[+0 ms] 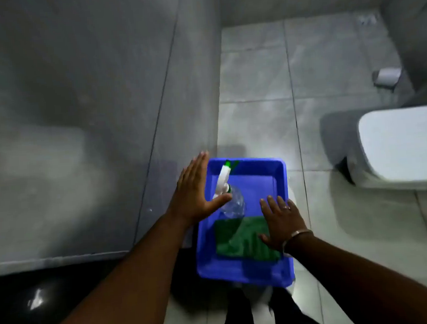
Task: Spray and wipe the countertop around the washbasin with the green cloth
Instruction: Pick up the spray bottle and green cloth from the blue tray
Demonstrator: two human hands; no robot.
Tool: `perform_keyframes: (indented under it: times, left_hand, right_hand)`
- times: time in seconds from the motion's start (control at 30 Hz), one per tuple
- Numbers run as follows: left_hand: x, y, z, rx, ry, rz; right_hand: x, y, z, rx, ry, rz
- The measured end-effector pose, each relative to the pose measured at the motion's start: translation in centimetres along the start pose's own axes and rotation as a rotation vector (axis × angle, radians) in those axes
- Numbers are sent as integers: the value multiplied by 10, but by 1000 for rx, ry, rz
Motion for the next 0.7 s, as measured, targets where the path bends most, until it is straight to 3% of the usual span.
perform_keyframes:
  times: [0.07,0.2,0.3,0.43,0.57,0.7]
  left_hand:
    - [-22,2,28,34,95,-56]
    - [-43,0,61,200,330,-112]
    - [-41,-14,73,294,465,-22]
    - [-32,-20,77,371,435,55]
    - [-34,-22,79,380,436,53]
    - [-35,-27,84,356,467,40]
  right_hand:
    - [-13,-16,51,-147,4,-24]
    - [-39,-48,116,-234,6,-95]
    - [-53,-68,134,-186,7,-153]
    - [-58,-83,141,-147,0,-152]
    - [-53,-81,160,-399,-124,-48]
    - [-37,-68,156,-689,-432,73]
Point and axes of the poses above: each hand's wrist, its own y-axis away from the middle knuckle, its own z-axis out of the palm, x = y × z, the point moved 8 cm from there along -y, towards the middle knuckle, and after that the axes turned 15 degrees about z, right-handed, at the moved point
